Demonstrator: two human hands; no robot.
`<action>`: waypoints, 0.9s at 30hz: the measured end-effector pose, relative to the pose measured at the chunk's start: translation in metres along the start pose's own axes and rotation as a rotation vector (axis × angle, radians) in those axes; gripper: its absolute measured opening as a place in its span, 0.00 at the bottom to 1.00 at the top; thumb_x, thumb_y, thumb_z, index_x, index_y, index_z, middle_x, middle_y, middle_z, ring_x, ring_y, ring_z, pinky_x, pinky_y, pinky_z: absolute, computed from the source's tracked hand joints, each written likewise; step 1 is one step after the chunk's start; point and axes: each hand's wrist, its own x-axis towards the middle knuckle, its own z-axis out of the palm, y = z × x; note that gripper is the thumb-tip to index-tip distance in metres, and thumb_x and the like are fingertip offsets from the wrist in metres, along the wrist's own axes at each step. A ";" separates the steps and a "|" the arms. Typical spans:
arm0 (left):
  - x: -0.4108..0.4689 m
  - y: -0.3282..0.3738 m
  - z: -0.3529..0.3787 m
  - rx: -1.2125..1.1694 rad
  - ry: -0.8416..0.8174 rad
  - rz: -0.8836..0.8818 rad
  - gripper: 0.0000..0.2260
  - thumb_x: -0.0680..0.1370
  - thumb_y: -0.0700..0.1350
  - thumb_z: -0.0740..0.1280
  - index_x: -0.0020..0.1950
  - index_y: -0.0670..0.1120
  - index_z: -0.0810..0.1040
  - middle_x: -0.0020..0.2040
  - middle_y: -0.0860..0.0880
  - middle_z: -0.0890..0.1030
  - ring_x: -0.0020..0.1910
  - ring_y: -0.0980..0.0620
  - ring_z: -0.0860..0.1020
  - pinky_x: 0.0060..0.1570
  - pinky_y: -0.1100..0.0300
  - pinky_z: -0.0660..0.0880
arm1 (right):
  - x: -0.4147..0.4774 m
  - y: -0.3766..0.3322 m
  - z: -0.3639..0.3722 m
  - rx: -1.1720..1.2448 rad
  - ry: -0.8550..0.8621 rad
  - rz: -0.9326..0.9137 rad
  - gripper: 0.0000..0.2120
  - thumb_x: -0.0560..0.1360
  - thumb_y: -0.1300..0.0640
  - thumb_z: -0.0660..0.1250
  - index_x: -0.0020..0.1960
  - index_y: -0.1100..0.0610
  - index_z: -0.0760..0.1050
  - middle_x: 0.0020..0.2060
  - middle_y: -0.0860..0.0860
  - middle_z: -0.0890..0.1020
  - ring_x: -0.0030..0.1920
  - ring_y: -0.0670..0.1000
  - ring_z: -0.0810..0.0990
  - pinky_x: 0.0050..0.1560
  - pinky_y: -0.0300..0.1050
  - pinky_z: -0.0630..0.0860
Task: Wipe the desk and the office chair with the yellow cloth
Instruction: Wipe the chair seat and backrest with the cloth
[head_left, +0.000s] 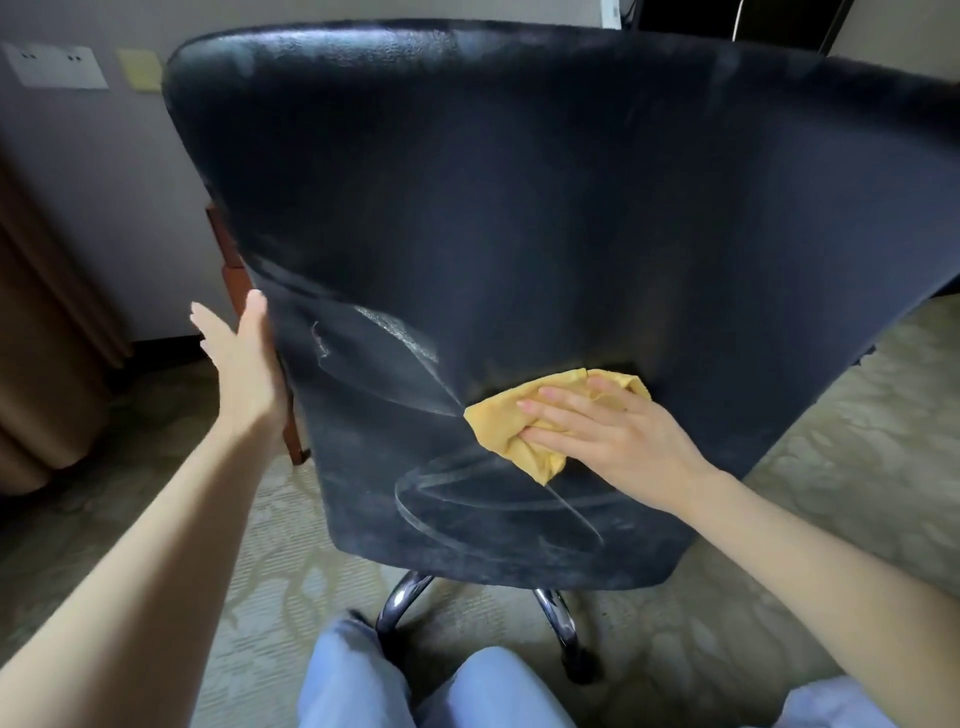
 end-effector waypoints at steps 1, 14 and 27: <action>0.006 0.003 -0.004 -0.079 -0.072 -0.039 0.28 0.82 0.60 0.50 0.79 0.50 0.52 0.78 0.50 0.55 0.76 0.52 0.57 0.73 0.52 0.54 | 0.002 0.005 -0.004 -0.013 0.019 0.017 0.26 0.76 0.68 0.60 0.71 0.50 0.68 0.72 0.48 0.67 0.72 0.49 0.64 0.73 0.51 0.55; 0.004 -0.019 -0.008 -0.043 -0.264 -0.085 0.23 0.83 0.59 0.44 0.71 0.55 0.68 0.72 0.53 0.69 0.68 0.54 0.68 0.72 0.50 0.60 | 0.121 0.027 -0.056 -0.061 0.256 0.238 0.22 0.79 0.51 0.61 0.73 0.46 0.64 0.73 0.48 0.61 0.73 0.51 0.59 0.74 0.56 0.45; -0.019 -0.027 0.004 -0.055 -0.269 0.075 0.16 0.84 0.53 0.46 0.59 0.59 0.73 0.56 0.63 0.77 0.59 0.63 0.73 0.59 0.63 0.68 | 0.110 -0.037 -0.009 0.012 -0.014 -0.084 0.29 0.67 0.60 0.75 0.66 0.47 0.74 0.70 0.46 0.70 0.69 0.48 0.69 0.57 0.47 0.76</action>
